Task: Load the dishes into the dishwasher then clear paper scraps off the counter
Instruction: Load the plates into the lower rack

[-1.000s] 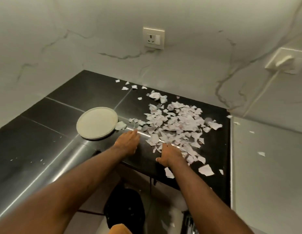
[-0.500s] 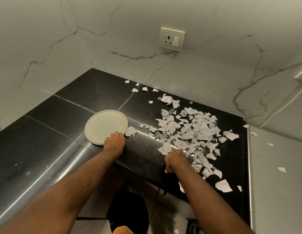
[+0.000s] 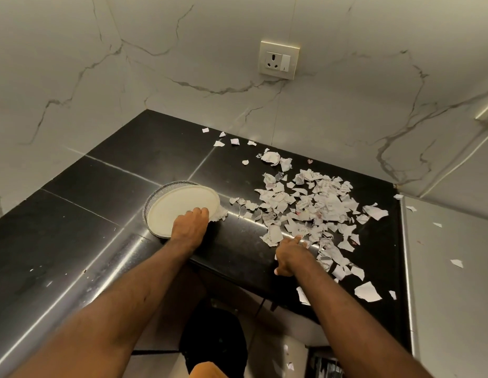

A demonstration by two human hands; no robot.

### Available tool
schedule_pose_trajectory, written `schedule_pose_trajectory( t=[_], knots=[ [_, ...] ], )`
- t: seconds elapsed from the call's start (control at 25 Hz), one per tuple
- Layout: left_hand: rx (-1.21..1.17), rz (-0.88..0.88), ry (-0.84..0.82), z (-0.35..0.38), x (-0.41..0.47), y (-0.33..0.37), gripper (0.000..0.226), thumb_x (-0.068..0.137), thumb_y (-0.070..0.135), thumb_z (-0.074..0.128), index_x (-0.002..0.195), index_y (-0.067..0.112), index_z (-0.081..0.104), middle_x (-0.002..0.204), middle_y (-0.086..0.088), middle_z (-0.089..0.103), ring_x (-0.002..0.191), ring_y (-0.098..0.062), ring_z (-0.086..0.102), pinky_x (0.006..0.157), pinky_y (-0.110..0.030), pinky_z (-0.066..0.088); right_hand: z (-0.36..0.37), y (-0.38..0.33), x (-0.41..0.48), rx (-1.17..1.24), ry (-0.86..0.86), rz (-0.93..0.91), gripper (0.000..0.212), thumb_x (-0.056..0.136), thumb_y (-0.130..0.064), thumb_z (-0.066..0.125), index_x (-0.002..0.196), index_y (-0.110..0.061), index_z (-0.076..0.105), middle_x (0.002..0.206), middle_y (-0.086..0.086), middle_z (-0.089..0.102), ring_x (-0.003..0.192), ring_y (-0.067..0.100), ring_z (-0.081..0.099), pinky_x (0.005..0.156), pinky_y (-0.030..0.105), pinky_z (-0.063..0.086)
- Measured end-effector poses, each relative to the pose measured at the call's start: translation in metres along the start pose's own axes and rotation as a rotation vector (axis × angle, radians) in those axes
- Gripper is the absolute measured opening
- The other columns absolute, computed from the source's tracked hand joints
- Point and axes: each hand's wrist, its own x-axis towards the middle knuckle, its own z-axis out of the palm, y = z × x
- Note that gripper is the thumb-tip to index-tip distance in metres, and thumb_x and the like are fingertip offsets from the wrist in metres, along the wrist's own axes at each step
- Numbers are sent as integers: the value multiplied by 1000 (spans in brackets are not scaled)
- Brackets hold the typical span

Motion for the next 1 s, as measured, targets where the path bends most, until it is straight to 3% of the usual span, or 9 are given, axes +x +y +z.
schedule_pose_trajectory(
  t=[0.08, 0.16, 0.28, 0.4, 0.56, 0.72, 0.84, 0.92, 1.0],
  knots=[
    [28, 141, 136, -11, 0, 0, 24, 93, 11, 64, 113, 17, 55, 101, -5, 62, 80, -24, 64, 58, -35, 51, -4, 8, -9, 6, 44, -40, 113, 89, -49, 80, 164, 0, 11, 168, 33, 10, 154, 51, 23, 122, 57, 32],
    [95, 347, 261, -22, 2, 10, 20, 90, 14, 70, 106, 16, 58, 92, -5, 62, 70, -22, 61, 53, -34, 48, -7, 21, -17, 106, 161, -91, 87, 90, -66, 67, 153, -10, 43, 155, 22, 45, 139, 39, 49, 113, 56, 45],
    [76, 648, 403, -45, 4, 46, 17, 89, 16, 70, 104, 15, 62, 90, -6, 63, 68, -21, 61, 54, -34, 48, -6, 46, -32, 708, 474, -86, 75, 95, -80, 42, 140, -23, 61, 140, 6, 61, 123, 25, 60, 104, 52, 51],
    [6, 951, 494, -61, 1, 95, 15, 94, 18, 59, 110, 18, 60, 96, -4, 62, 76, -21, 61, 62, -36, 52, -7, 76, -52, 1522, 472, -205, 80, 88, -87, 47, 143, -31, 59, 135, 1, 67, 116, 19, 68, 100, 50, 57],
    [24, 1369, 495, -70, -17, 181, 19, 99, 20, 50, 116, 22, 57, 106, -3, 60, 89, -21, 59, 74, -36, 50, 16, 137, -75, 1907, 613, -43, 49, 92, -65, 68, 125, -28, 69, 115, 3, 77, 108, 28, 73, 93, 53, 62],
    [-68, 1557, 443, -75, -50, 268, 20, 104, 28, 44, 116, 17, 56, 111, -7, 59, 93, -25, 57, 80, -38, 47, 75, 203, -115, 1886, 910, 234, 38, 107, -52, 50, 123, -22, 68, 110, 0, 72, 99, 20, 69, 73, 33, 58],
    [-37, 1667, 353, -76, -79, 327, 48, 106, 59, 38, 118, 19, 59, 133, -8, 57, 118, -27, 55, 102, -44, 43, 139, 254, -151, 2028, 1066, 409, 36, 108, -46, 52, 119, -18, 71, 109, 0, 73, 106, 27, 68, 77, 34, 57],
    [-187, 1569, 280, -80, -100, 364, 50, 104, 63, 40, 130, 24, 56, 160, -6, 37, 145, -26, 36, 118, -49, 32, 182, 283, -177, 2166, 1146, 507, 28, 108, -41, 56, 113, -21, 73, 108, 0, 75, 113, 31, 69, 84, 38, 59],
    [-420, 1356, 120, -86, -122, 402, 53, 101, 55, 51, 145, 26, 44, 169, -5, 15, 151, -29, 24, 121, -50, 28, 224, 306, -205, 2271, 1223, 572, 23, 106, -42, 59, 113, -26, 74, 112, 0, 77, 115, 29, 69, 96, 47, 59]
  ],
)
